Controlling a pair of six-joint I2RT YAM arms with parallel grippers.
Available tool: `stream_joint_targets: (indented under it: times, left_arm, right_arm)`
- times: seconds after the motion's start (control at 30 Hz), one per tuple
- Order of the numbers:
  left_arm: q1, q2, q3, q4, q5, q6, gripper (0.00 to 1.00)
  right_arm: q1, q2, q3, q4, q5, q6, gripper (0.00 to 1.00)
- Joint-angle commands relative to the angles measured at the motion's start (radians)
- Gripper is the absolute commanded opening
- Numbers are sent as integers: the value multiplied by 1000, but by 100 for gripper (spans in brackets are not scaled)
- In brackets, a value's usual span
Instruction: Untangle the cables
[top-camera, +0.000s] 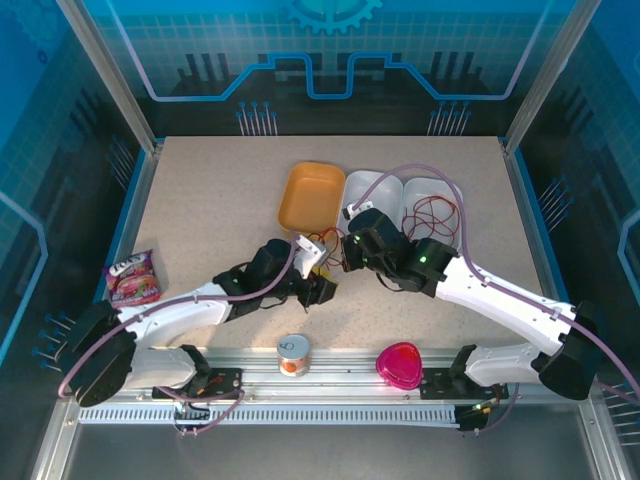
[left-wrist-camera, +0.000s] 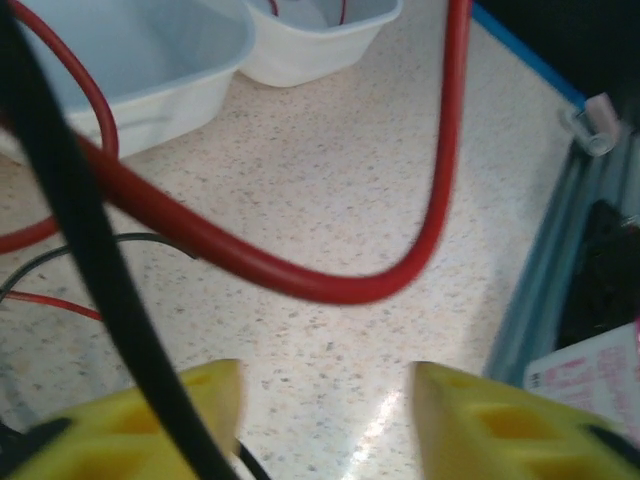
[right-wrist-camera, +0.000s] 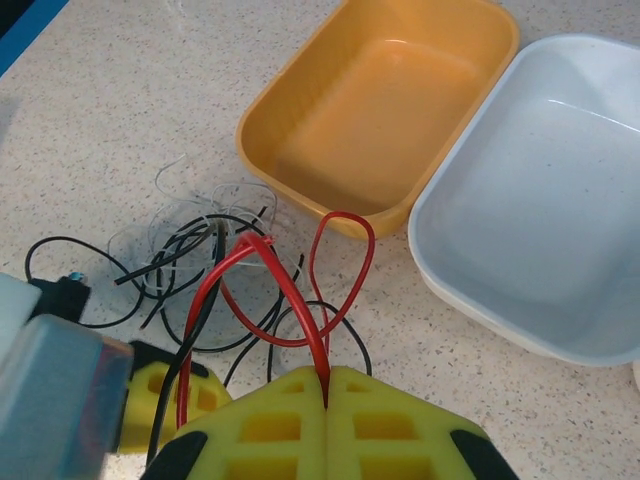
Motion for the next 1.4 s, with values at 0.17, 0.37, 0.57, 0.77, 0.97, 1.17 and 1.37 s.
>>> stream_joint_targets:
  times: [0.17, 0.37, 0.57, 0.77, 0.97, 1.17, 1.37]
  left_arm:
    - [-2, -64, -23, -14, -103, 6, 0]
    - [8, -229, -99, -71, -252, 4, 0]
    - [80, -347, -143, -182, -396, -59, 0]
    - [137, -424, -184, -201, -417, -111, 0]
    - [141, -443, -189, -206, -417, -113, 0]
    - [141, -429, -185, -205, -410, -117, 0]
    - [142, -421, -181, -201, -402, -118, 0]
  right_arm:
    - [-13, -50, 41, -101, 206, 21, 0]
    - [-107, -118, 26, -163, 236, 51, 0]
    - [-166, -214, 30, -179, 261, 20, 0]
    - [-219, -250, 79, -210, 321, -24, 0]
    - [-326, -211, 106, -196, 301, -92, 0]
    - [-452, -154, 121, -124, 243, -159, 0]
    - [-576, -87, 105, -31, 199, -199, 0]
